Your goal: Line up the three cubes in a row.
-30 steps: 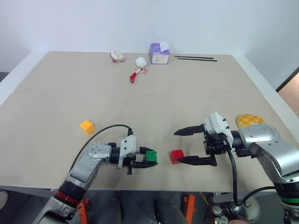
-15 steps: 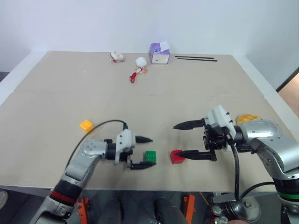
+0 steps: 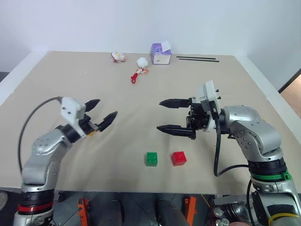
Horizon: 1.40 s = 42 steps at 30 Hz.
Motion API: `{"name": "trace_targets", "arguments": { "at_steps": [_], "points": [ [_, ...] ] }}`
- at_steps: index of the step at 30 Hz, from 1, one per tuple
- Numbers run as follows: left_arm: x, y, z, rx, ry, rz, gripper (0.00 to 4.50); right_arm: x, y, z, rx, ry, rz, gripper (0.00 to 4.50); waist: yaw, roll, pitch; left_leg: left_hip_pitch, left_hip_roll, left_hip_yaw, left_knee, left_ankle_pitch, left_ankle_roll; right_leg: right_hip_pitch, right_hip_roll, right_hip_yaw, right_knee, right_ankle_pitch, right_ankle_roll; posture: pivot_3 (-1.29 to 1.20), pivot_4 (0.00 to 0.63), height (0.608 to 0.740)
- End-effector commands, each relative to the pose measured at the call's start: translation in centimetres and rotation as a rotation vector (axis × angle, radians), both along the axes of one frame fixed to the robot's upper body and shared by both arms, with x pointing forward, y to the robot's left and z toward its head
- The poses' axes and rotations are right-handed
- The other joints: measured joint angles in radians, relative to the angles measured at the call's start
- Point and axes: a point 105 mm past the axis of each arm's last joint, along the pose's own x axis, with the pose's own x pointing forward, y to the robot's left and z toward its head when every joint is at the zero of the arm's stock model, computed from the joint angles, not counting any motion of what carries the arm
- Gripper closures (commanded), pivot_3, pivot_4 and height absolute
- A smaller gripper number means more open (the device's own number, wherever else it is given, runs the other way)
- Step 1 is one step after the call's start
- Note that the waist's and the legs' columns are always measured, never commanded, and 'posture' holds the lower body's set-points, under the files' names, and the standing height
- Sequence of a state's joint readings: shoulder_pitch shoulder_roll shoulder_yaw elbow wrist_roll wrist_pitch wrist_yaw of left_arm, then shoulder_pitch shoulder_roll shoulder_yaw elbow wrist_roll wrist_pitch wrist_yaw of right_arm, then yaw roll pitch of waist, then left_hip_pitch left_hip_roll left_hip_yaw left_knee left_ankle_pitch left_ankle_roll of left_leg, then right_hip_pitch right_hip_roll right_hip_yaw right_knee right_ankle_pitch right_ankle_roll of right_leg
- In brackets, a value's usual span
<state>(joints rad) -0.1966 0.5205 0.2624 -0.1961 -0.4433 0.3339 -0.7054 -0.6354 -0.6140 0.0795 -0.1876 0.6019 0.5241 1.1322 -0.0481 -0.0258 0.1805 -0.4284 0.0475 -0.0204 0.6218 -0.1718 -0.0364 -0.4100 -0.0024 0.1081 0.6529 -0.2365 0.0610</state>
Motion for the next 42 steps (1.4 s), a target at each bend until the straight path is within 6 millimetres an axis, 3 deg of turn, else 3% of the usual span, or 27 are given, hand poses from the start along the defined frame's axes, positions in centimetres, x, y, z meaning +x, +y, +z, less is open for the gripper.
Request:
{"name": "trace_targets", "arguments": {
  "at_steps": [1, 6, 12, 29, 39, 42],
  "points": [
    [-0.1, 1.8, 0.6, 0.029, -0.028, 0.009, 0.01, -0.1, 0.7, 0.8, 0.005, -0.051, 0.041, 0.0, 0.0, 0.0, 0.0, 0.0, 0.0, 0.0, 0.0, 0.0, 0.0, 0.0, 0.0, -0.001, 0.0, 0.0, -0.001, 0.0, 0.15, 0.74],
    [0.4, 3.4, -0.2, 0.066, 0.014, 0.008, 0.01, -0.1, 1.0, 0.4, -0.015, -0.055, 0.065, 0.0, 0.002, -0.001, 0.0, 0.0, 0.0, 0.001, 0.0, 0.0, 0.0, 0.0, -0.001, -0.001, 0.0, 0.0, -0.001, 0.0, 0.15, 0.74],
    [0.1, 3.4, -3.1, 0.093, 0.128, -0.055, 0.01, -0.2, 0.9, 0.3, -0.021, -0.059, 0.063, 0.0, 0.001, -0.001, 0.0, -0.001, 0.001, 0.0, -0.001, 0.0, 0.0, -0.001, -0.001, -0.002, 0.0, 0.0, -0.001, 0.0, 0.15, 0.74],
    [1.1, 3.8, -4.9, 0.13, 0.165, -0.034, 0.01, -0.1, 0.5, 0.3, -0.018, -0.06, 0.039, 0.0, 0.001, -0.001, 0.0, -0.001, 0.001, 0.0, -0.002, 0.0, 0.0, -0.002, -0.001, -0.002, 0.0, -0.001, -0.002, 0.0, 0.15, 0.74],
    [1.3, 3.7, -4.9, 0.147, 0.146, -0.026, 3.16, 0.1, 0.5, 0.4, -0.012, -0.065, 0.034, 0.0, 0.001, -0.001, 0.0, -0.001, 0.001, 0.0, -0.002, 0.0, 0.0, -0.002, -0.001, -0.002, 0.0, 0.0, -0.001, 0.0, 0.15, 0.74],
    [1.2, 2.8, -4.3, 0.149, 0.11, -0.077, 3.15, -0.1, 0.2, 0.5, -0.006, -0.061, 0.034, 0.0, 0.001, -0.001, 0.0, -0.001, 0.001, 0.0, -0.002, 0.0, 0.0, -0.002, -0.001, -0.002, 0.0, 0.0, -0.001, 0.0, 0.15, 0.74]
  ]
}}
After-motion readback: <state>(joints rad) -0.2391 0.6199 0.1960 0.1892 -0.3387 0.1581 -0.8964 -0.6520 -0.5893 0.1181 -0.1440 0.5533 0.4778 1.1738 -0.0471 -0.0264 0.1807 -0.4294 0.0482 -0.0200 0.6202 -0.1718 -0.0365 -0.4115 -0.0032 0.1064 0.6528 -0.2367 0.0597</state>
